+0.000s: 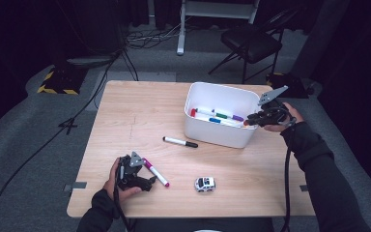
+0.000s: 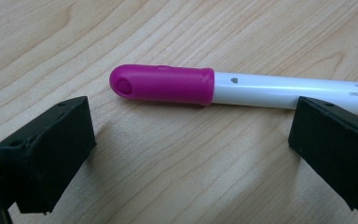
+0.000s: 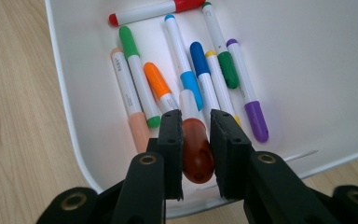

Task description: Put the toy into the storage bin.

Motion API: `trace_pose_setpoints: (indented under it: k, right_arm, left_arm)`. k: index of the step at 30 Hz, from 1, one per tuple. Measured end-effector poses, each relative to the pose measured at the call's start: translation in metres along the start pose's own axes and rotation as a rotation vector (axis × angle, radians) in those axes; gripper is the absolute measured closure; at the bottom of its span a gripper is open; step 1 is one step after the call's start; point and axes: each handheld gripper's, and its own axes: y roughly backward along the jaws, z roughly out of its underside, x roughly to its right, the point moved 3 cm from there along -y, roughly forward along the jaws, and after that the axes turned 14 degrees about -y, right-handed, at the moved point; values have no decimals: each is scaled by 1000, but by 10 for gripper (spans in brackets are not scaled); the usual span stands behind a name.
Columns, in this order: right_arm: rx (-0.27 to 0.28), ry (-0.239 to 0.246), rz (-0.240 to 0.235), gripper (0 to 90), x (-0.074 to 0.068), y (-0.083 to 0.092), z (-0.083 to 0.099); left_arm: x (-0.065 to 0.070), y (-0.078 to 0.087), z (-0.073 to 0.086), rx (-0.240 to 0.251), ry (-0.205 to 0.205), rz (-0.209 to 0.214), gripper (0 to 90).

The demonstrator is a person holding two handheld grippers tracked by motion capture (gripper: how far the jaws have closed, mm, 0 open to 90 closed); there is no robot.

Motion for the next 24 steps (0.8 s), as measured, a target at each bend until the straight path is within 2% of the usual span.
trace_pose_setpoints:
  k: [5, 12, 14, 18, 20, 22, 24]
  right_arm:
    - [-8, -2, 6, 749, -2, 1, -1]
    - [76, -34, -19, 672, -5, 6, 0]
    - [127, -47, -22, 648, -9, 10, -1]
    - [257, -36, -65, 608, -24, 24, -1]
    - [321, -12, -72, 583, -35, 31, 0]
    - [370, -11, -107, 560, -45, 37, 2]
    - [406, 21, -94, 529, -57, 40, 3]
  left_arm:
    - [0, 0, 0, 0, 0, 0, 5]
    - [0, 0, 0, 0, 0, 0, 6]
    - [0, 0, 0, 0, 0, 0, 5]
    - [0, 0, 0, 0, 2, 1, 5]
    - [0, 0, 0, 0, 1, 0, 6]
    - [0, 0, 0, 0, 1, 0, 5]
    - [0, 0, 0, -1, 2, 1, 6]
